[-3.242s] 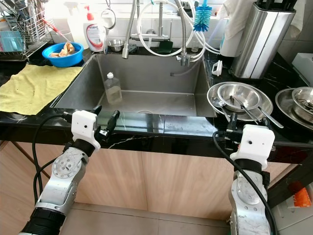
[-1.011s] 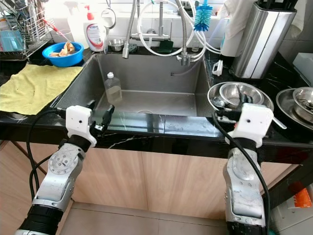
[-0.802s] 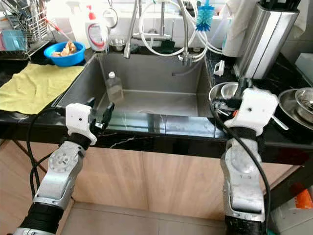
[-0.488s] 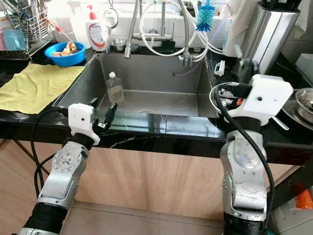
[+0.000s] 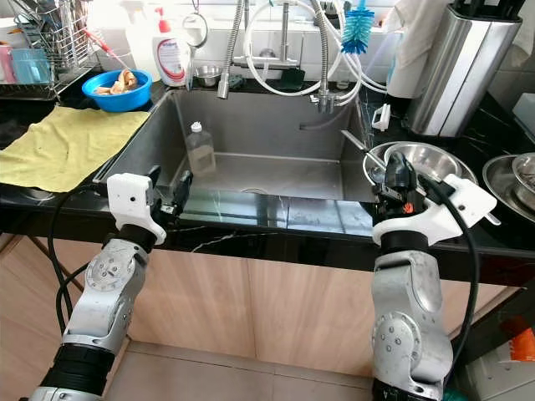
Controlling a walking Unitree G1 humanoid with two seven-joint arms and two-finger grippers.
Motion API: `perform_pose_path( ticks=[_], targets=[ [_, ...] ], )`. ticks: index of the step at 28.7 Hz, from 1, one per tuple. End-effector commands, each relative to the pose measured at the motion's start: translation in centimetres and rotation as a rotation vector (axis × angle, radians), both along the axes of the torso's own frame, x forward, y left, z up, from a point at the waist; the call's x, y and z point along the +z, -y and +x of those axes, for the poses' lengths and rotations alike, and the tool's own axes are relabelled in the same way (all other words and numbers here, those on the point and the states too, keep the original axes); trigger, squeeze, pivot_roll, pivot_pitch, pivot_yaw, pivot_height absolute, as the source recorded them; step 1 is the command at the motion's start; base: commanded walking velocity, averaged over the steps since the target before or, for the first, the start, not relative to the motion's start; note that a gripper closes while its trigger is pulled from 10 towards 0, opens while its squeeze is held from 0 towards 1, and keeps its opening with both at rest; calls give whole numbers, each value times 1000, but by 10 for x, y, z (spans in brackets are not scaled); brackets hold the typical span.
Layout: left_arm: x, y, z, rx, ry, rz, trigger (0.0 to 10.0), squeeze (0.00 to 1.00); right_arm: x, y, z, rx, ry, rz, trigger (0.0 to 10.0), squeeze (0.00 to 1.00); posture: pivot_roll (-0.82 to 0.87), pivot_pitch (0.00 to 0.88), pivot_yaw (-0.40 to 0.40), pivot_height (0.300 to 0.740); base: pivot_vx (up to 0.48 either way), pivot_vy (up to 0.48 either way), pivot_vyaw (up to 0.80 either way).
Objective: Kitchen organization
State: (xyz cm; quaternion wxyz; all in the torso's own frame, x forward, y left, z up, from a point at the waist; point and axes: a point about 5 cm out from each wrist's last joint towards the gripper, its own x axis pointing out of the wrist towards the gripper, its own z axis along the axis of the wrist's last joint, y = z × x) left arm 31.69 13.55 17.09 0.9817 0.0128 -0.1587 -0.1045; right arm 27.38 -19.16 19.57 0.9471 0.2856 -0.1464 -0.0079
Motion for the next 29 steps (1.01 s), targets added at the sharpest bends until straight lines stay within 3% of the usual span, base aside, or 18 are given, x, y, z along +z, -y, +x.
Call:
perform_pose_path(
  ticks=[1, 2, 3, 6, 10, 13, 17, 20, 29],
  targets=[
    [2, 1, 3, -1, -6, -13, 10000, 0, 0, 0, -2, 28, 13, 44, 10000, 0, -66, 0, 13, 740, 0, 0, 0],
    [2, 2, 4, -4, -11, -26, 10000, 0, 0, -2, -3, 78, 31, 105, 10000, 0, -65, 0, 13, 740, 0, 0, 0],
    [2, 2, 4, -4, -11, -26, 10000, 0, 0, -2, -3, 78, 31, 105, 10000, 0, -65, 0, 13, 740, 0, 0, 0],
    [3, 3, 4, -19, -26, -67, 10000, 0, 0, -13, -11, 271, 84, 217, 10000, 0, -66, 0, 13, 740, 0, 0, 0],
    [8, 2, 6, -25, -25, -109, 10000, 0, -7, -12, -18, 338, 100, 337, 10000, 0, -61, 0, 11, 740, 0, 0, 0],
    [8, 2, 6, -25, -24, -109, 10000, 0, -8, -12, -18, 342, 101, 344, 10000, 0, -61, 0, 11, 740, 0, 0, 0],
    [10, 5, 6, -58, -33, -128, 10000, 0, -15, -20, -33, 482, 107, 368, 10000, 0, -62, 0, 14, 740, 0, 0, 0],
    [11, 5, 6, -64, -39, -132, 10000, 0, -16, -19, -36, 513, 98, 377, 10000, 0, -64, 0, 12, 740, 0, 0, 0],
    [10, 1, 7, -66, -52, -130, 10000, 0, -13, -3, -48, 583, 63, 327, 10000, 0, -76, 0, 8, 740, 0, 0, 0]
  ],
)
